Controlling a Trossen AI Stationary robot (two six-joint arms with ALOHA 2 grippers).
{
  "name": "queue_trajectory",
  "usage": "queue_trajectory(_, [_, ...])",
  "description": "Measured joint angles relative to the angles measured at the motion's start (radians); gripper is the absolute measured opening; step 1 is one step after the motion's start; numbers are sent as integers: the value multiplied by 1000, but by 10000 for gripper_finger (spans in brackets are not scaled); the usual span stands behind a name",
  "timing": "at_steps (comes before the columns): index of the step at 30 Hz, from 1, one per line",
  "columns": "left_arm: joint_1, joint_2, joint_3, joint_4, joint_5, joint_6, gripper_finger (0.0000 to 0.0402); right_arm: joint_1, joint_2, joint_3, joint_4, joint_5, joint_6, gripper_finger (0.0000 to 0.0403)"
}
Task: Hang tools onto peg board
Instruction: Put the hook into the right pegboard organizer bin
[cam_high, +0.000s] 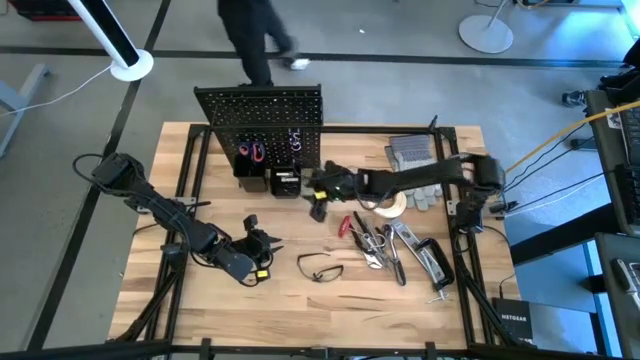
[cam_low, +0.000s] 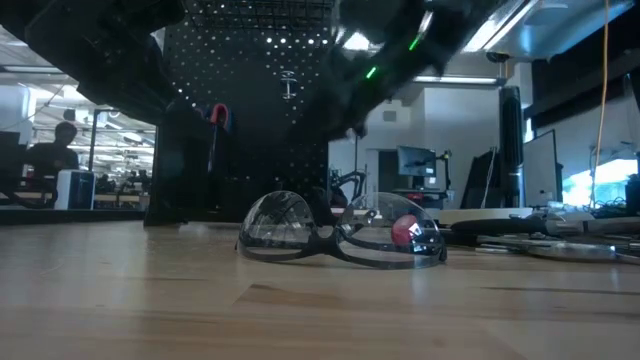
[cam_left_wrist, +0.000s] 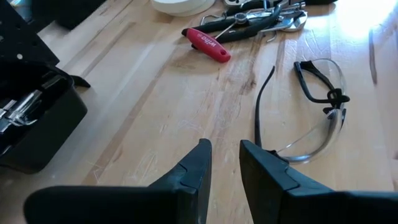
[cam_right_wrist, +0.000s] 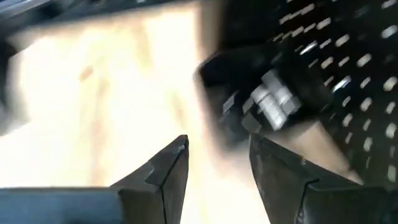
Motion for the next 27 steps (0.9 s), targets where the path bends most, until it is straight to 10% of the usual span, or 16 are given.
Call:
queue_trajectory(12, [0,0,0,3,0,3,72,245,-188,-10,-787,64,157,170])
queue_trajectory(27, [0,0,0,6,0,-5,72,359,-187,-172,-879,-75,240,170])
